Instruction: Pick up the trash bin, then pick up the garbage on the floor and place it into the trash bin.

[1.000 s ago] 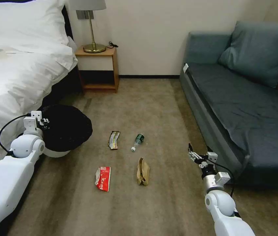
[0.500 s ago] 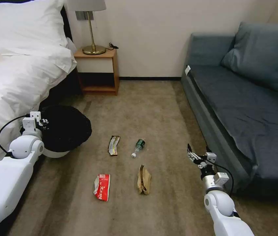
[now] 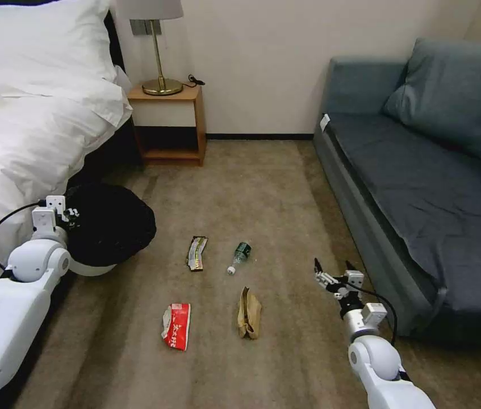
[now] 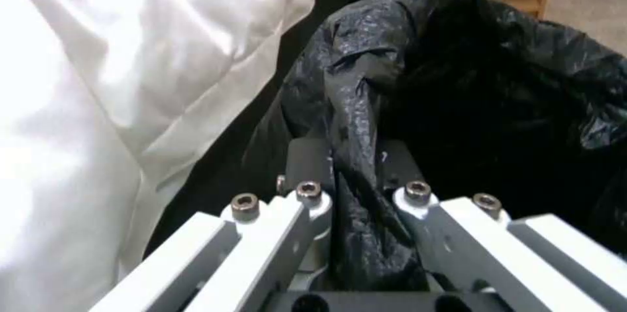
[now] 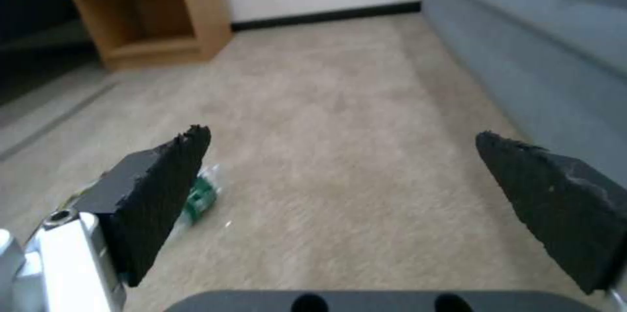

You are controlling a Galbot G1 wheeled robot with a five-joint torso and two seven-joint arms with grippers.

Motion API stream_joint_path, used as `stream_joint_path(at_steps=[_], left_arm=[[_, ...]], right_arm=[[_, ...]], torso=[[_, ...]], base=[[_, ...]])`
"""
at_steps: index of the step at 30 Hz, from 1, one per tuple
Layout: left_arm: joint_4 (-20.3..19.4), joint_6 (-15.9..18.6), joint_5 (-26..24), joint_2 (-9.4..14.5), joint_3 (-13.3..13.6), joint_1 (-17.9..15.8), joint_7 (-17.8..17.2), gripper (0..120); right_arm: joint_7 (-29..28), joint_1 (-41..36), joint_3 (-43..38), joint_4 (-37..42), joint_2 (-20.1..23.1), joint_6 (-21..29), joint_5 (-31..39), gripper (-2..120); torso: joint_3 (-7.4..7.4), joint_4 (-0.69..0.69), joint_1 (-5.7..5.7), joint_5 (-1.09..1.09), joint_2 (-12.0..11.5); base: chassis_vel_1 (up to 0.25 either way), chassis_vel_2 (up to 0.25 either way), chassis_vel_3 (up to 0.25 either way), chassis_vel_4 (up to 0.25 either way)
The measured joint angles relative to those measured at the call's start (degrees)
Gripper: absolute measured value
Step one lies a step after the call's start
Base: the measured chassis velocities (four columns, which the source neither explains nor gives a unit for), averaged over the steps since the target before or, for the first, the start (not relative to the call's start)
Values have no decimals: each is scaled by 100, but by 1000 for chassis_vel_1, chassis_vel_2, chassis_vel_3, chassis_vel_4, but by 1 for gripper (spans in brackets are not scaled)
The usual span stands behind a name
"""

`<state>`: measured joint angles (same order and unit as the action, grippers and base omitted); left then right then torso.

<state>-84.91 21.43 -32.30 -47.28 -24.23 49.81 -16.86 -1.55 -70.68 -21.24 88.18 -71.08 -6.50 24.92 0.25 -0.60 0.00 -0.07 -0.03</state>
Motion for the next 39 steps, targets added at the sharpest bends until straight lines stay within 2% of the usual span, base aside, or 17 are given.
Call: stream_joint_path(at_steps=[3, 12, 21, 27, 34, 36, 39], left_arm=[[-106, -5, 40, -22, -69, 159, -1, 5], [-264, -5, 66, -101, -127, 356, -16, 5], [-511, -6, 104, -93, -399, 773, -20, 5], [-580, -6, 110, -161, -420, 818, -35, 5], [-586, -7, 120, -201, -420, 824, -39, 5], [-605, -6, 127, -241, -430, 844, -48, 5], [-617, -7, 128, -249, -445, 864, -48, 5]], right_arm=[[-220, 271, 529, -63, 220, 334, 200, 100], [-533, 683, 1434, -204, 478, 798, 377, 100], [-684, 1165, 2977, -454, 860, 1426, 860, 100], [-694, 1287, 3467, -603, 736, 1511, 948, 100], [-685, 1356, 3638, -708, 568, 1512, 955, 100], [-676, 1517, 3855, -895, 289, 1512, 981, 100], [-657, 1573, 3955, -997, 167, 1508, 985, 100]], torso=[[0, 2, 0, 2, 0], [0, 0, 0, 1, 0], [0, 1, 0, 0, 0], [0, -2, 0, -3, 0], [1, 0, 0, 3, 0], [0, 3, 0, -1, 0], [0, 2, 0, 2, 0]], base=[[0, 0, 0, 0], [0, 0, 0, 0], [0, 0, 0, 0], [0, 0, 0, 0], [0, 0, 0, 0], [0, 0, 0, 0], [0, 0, 0, 0]])
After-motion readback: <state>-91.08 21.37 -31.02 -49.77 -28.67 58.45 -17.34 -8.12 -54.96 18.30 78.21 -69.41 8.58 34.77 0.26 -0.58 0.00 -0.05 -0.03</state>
